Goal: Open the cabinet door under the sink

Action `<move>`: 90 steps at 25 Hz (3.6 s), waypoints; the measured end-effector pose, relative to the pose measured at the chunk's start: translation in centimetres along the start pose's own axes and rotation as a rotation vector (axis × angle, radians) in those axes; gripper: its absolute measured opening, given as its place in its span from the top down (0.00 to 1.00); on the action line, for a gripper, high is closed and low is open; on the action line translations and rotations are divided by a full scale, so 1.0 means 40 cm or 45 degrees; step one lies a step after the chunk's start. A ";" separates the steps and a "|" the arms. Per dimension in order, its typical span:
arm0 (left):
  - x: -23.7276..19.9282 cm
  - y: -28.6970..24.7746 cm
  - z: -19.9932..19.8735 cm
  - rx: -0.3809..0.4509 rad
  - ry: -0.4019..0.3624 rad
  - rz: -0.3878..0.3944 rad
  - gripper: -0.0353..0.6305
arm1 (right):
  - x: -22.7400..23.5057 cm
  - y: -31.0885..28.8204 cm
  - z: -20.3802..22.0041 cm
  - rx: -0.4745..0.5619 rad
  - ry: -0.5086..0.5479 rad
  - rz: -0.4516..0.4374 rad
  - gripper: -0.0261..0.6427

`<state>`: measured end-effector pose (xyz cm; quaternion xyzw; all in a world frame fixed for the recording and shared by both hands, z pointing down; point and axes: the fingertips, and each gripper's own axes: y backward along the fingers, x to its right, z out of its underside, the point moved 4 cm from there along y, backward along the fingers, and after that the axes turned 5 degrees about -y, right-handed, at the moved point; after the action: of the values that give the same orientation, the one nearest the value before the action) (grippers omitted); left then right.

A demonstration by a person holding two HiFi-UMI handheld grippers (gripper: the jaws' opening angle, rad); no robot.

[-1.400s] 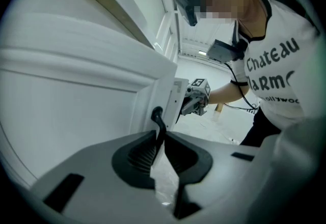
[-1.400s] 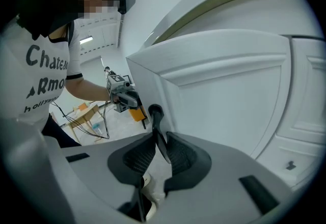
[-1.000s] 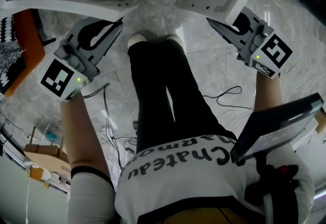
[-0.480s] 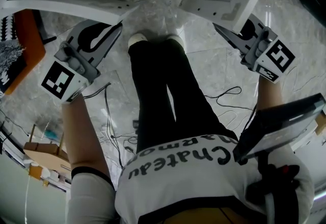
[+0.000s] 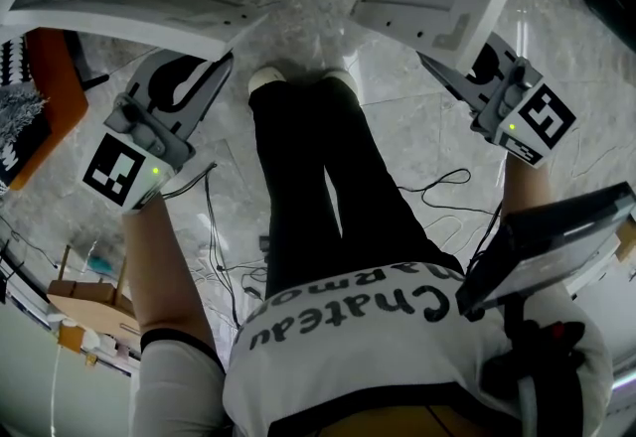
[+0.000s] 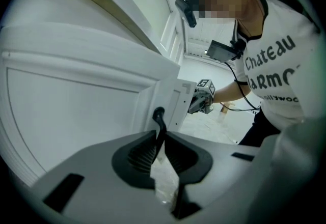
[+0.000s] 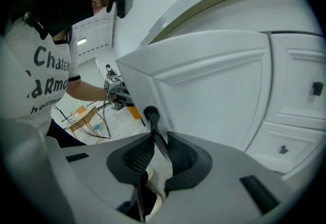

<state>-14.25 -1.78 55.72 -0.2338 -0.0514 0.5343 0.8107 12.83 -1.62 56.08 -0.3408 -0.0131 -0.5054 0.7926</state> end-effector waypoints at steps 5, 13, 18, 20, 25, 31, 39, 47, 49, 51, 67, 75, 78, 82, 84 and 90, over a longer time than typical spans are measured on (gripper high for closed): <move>-0.004 0.013 0.019 -0.024 -0.010 0.014 0.90 | 0.008 0.011 0.020 -0.010 -0.020 -0.022 0.85; -0.010 0.045 0.055 -0.062 0.017 0.024 0.89 | 0.024 0.016 0.042 -0.038 -0.032 -0.050 0.85; -0.007 0.067 0.073 -0.089 0.017 0.018 0.89 | 0.036 0.033 0.055 -0.072 -0.033 -0.056 0.84; -0.014 0.074 0.088 -0.097 0.017 0.012 0.89 | 0.041 0.027 0.065 -0.080 -0.038 -0.057 0.84; -0.027 0.087 0.095 -0.090 0.040 0.019 0.87 | 0.046 0.030 0.066 -0.104 -0.045 -0.050 0.84; 0.012 0.084 0.063 -0.120 0.015 0.054 0.87 | 0.056 0.121 0.079 -0.152 -0.043 -0.031 0.83; 0.019 0.108 0.081 -0.125 0.028 0.049 0.87 | 0.083 0.171 0.099 -0.158 -0.083 0.089 0.83; 0.021 0.124 0.090 -0.148 0.030 0.044 0.86 | 0.130 0.231 0.118 -0.173 -0.118 0.180 0.85; 0.023 0.125 0.092 -0.144 0.039 0.029 0.86 | 0.139 0.242 0.123 -0.178 -0.130 0.200 0.85; 0.024 0.126 0.092 -0.135 0.050 0.022 0.86 | 0.147 0.252 0.126 -0.174 -0.148 0.218 0.85; 0.021 0.127 0.100 -0.110 0.050 0.019 0.86 | 0.190 0.302 0.148 -0.141 -0.220 0.364 0.87; 0.021 0.128 0.100 -0.131 0.019 0.055 0.86 | 0.195 0.302 0.148 -0.159 -0.251 0.384 0.87; 0.022 0.140 0.105 -0.196 -0.009 0.116 0.86 | 0.195 0.301 0.148 -0.173 -0.264 0.388 0.87; 0.026 0.171 0.114 -0.281 -0.065 0.240 0.86 | 0.191 0.302 0.146 -0.188 -0.282 0.405 0.87; 0.031 0.192 0.121 -0.304 -0.070 0.273 0.86 | 0.188 0.303 0.145 -0.197 -0.286 0.415 0.87; 0.037 0.254 0.148 -0.317 -0.013 0.261 0.86 | 0.183 0.300 0.143 -0.204 -0.314 0.453 0.87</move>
<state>-24.15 4.73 56.31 -0.3336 -0.0973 0.6049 0.7165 27.97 -1.19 56.82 -0.4589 -0.0093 -0.3116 0.8320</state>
